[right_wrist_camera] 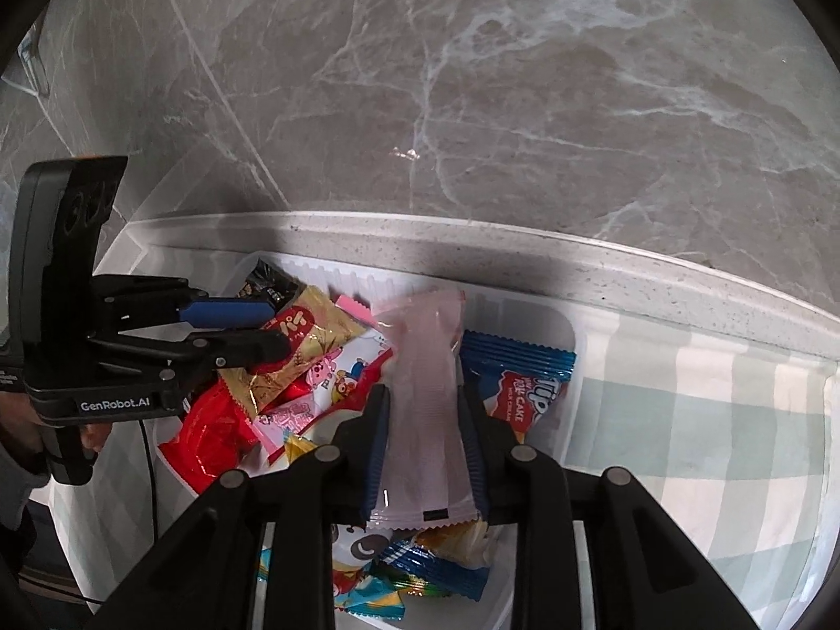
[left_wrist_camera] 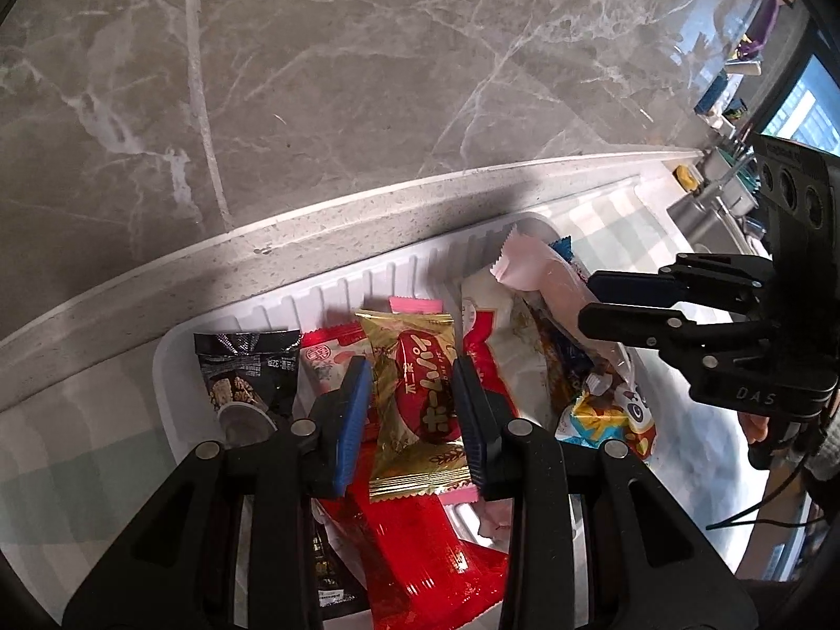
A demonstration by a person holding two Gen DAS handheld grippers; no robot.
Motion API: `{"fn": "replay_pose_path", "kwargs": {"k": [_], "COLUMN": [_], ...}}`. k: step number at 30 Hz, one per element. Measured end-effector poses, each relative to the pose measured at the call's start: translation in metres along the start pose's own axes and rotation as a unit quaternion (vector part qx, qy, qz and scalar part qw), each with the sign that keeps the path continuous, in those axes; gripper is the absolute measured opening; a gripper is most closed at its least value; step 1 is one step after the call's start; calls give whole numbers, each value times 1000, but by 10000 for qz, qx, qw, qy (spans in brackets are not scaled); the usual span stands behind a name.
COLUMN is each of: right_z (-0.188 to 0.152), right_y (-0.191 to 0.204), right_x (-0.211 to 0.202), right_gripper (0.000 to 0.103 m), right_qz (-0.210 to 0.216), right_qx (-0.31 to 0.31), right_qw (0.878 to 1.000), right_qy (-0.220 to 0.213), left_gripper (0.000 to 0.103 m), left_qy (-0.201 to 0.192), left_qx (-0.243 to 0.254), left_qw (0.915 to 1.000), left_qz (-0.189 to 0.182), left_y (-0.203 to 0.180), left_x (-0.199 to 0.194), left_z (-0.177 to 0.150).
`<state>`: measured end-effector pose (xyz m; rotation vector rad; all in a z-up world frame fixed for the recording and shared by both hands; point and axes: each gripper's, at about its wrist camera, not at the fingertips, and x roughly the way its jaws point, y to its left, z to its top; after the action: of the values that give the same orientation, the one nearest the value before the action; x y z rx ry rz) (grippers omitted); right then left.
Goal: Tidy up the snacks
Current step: 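Carry the Home Pie packet and clear bag into the white tray and release both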
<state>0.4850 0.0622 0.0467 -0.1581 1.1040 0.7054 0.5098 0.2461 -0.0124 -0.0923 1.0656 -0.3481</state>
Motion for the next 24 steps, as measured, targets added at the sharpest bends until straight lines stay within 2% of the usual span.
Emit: {"fn": "replay_pose_path", "kwargs": {"k": [10,20,24], "right_z": [-10,-41,-60], "right_y": [-7,6,13], "right_x": [-35,-80,-95], "right_gripper": [31,32,35], "right_qz": [-7,150,221], "right_qx": [224,458,503], "right_qw": [9992,9971,9964], "right_qy": [-317,-587,-647], "left_gripper": [30,31,44], "left_qy": [-194,-485,-515], "left_qx": [40,325,503], "left_qw": [9997,9980,9968], "left_qz": [118,262,337], "left_y": [-10,-42,-62], "left_x": [-25,-77,-95], "left_z": [-9,-41,-61]}}
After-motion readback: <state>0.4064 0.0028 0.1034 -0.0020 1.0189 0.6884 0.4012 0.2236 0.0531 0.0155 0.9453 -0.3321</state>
